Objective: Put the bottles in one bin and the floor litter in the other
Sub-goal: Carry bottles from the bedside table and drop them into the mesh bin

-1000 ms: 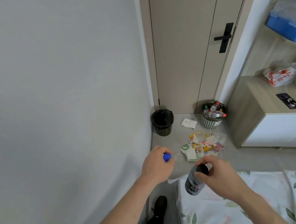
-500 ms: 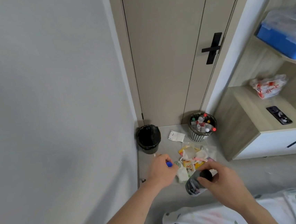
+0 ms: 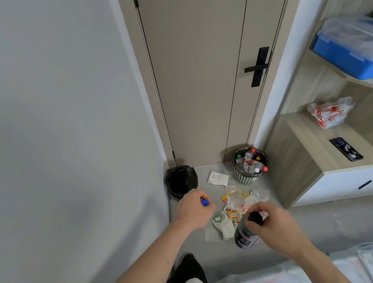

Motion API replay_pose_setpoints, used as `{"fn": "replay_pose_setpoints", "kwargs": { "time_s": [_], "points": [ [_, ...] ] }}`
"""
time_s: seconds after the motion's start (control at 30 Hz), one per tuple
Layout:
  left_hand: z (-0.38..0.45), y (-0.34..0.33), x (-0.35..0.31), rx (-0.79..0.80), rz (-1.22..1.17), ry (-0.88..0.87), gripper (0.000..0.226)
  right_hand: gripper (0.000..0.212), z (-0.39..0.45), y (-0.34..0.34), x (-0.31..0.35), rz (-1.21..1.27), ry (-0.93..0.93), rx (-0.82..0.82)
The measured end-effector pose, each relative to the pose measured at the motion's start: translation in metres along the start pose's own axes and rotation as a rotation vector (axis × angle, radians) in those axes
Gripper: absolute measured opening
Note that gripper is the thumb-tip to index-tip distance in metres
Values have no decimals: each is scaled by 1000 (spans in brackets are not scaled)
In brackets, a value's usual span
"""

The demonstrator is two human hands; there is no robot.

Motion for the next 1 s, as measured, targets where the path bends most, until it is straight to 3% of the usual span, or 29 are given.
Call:
{"fn": "replay_pose_setpoints", "kwargs": {
  "time_s": [0.53,0.8,1.0],
  "points": [
    [256,0,29,277,58,44,11,19,219,-8,-18,34,-196,-43],
    [315,-18,-1,347,81,-79,13,14,266,40,-31,0,-299,-89],
    [343,-39,-31,380,88,-119,29,15,299,80,-54,-34,-337,-135]
  ]
}}
Point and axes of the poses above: each hand's wrist, its own z-axis towards the middle knuckle, its own y-axis out of the back of the hand, x = y × z, the point moved 7 cm from there along z, towards the middle knuckle
